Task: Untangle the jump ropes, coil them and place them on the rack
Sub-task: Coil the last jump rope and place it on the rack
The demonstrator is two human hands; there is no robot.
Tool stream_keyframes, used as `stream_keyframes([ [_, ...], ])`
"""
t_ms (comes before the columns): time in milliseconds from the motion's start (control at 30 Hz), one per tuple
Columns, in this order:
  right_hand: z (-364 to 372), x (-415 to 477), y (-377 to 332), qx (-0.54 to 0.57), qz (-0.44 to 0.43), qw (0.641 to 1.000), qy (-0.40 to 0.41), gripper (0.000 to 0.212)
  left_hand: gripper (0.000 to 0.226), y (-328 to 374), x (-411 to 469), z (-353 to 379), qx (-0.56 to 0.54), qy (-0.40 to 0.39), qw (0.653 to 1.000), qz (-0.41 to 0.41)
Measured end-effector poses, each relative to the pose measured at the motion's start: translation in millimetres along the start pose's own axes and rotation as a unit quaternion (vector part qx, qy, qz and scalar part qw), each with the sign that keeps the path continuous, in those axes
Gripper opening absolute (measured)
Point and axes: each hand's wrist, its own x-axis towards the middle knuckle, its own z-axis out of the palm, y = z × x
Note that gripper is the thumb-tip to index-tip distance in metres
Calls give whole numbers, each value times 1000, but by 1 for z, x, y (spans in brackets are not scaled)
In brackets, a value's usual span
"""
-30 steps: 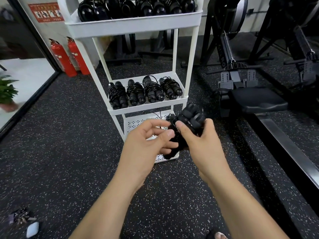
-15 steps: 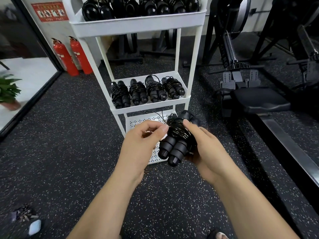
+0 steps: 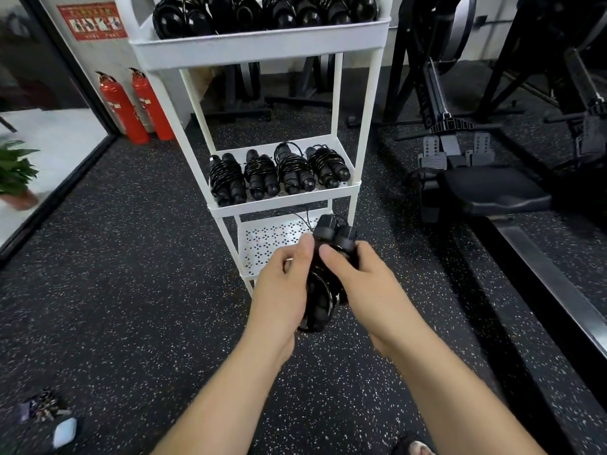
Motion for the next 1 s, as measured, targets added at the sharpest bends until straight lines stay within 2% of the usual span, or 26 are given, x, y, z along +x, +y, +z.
stream_keyframes([
  [167, -15, 13, -6, 150, 35, 987, 48, 33, 48, 5, 3, -10, 114, 58, 985, 118],
  [233, -21, 17, -7, 161, 33, 985, 52, 34, 48, 5, 5, -15, 148, 59, 977, 140],
  [367, -24, 17, -6, 155, 24, 986, 58, 34, 48, 5, 5, -17, 110, -15, 988, 108],
  [567, -29, 20, -9, 173, 19, 982, 73, 37, 15, 9, 8, -23, 104, -121, 986, 51],
  [667, -29, 18, -11, 176, 12, 982, 66, 36, 18, 15, 7, -28, 82, -164, 983, 21],
  [767, -28, 17, -11, 171, -3, 984, 55, 36, 17, 17, 6, -31, 56, -179, 982, 7],
  [1000, -12, 10, -3, 147, 1, 988, 41, 32, 16, 15, 6, -24, 43, -144, 988, 34],
])
